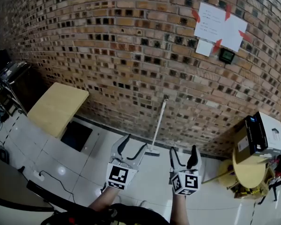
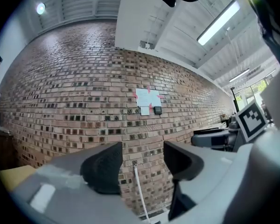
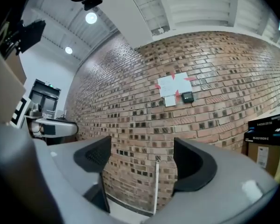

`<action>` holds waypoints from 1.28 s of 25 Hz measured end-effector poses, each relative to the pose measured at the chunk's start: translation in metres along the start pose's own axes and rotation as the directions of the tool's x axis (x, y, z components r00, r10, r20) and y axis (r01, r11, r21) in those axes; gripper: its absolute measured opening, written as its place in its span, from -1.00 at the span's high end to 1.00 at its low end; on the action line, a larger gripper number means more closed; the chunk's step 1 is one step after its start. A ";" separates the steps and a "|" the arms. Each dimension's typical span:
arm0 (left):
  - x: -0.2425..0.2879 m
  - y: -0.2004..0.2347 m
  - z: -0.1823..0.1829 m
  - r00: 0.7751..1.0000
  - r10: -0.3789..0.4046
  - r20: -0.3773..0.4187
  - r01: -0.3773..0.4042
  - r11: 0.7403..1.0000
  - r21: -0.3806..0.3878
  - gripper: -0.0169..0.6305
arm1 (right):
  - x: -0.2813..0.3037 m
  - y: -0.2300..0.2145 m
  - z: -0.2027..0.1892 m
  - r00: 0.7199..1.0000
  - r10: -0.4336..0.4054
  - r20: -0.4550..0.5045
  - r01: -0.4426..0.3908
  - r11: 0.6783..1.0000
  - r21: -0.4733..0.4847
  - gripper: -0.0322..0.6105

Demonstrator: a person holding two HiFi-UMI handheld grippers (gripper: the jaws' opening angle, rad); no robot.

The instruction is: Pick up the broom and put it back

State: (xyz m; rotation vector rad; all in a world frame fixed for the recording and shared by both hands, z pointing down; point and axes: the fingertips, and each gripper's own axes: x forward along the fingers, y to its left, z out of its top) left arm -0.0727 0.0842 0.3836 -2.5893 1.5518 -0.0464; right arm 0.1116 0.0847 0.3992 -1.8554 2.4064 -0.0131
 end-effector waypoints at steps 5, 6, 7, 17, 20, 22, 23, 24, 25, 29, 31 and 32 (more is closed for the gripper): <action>-0.017 0.034 -0.004 1.000 0.016 -0.015 -0.017 0.998 -0.055 0.11 | 0.017 0.045 0.002 1.000 0.018 -0.003 -0.019 0.999 -0.034 -0.38; -0.018 0.038 -0.003 1.000 0.013 -0.009 -0.013 0.998 -0.063 0.12 | 0.018 0.051 0.002 1.000 0.016 -0.003 -0.016 0.999 -0.044 -0.38; -0.019 0.040 -0.003 1.000 0.011 -0.006 -0.011 0.998 -0.064 0.12 | 0.018 0.057 0.002 1.000 0.018 -0.008 -0.018 0.998 -0.052 -0.38; -0.024 0.054 0.006 1.000 0.012 0.023 -0.011 0.998 -0.056 0.12 | 0.019 0.068 0.009 1.000 0.000 0.023 0.002 0.997 -0.076 -0.36; -0.026 0.054 0.005 1.000 0.011 0.020 -0.010 0.998 -0.058 0.12 | 0.016 0.073 0.001 1.000 0.004 0.004 -0.004 0.997 -0.078 -0.35; -0.027 0.053 0.004 1.000 0.009 0.018 -0.008 0.998 -0.060 0.12 | 0.015 0.074 -0.001 1.000 0.004 -0.006 -0.005 0.997 -0.080 -0.35; -0.027 0.053 0.004 1.000 0.007 0.018 -0.006 0.998 -0.061 0.12 | 0.014 0.074 -0.001 1.000 0.002 -0.009 -0.003 0.997 -0.081 -0.35; -0.028 0.053 0.004 1.000 0.006 0.016 -0.005 0.998 -0.063 0.12 | 0.014 0.073 -0.001 1.000 -0.001 -0.011 0.000 0.997 -0.082 -0.35; -0.028 0.053 0.003 1.000 0.004 0.013 -0.004 0.998 -0.064 0.12 | 0.013 0.072 -0.001 1.000 -0.005 -0.013 0.004 0.997 -0.082 -0.35; -0.031 0.052 -0.002 1.000 0.001 -0.001 -0.001 0.998 -0.067 0.12 | 0.010 0.070 -0.002 1.000 -0.019 -0.022 0.017 0.997 -0.078 -0.35; -0.032 0.051 -0.004 1.000 0.000 -0.006 0.000 0.998 -0.068 0.12 | 0.009 0.069 -0.003 1.000 -0.020 -0.024 0.018 0.997 -0.072 -0.34; -0.033 0.050 -0.004 1.000 -0.001 -0.007 0.000 0.998 -0.069 0.12 | 0.008 0.069 -0.004 1.000 -0.020 -0.024 0.018 0.997 -0.069 -0.34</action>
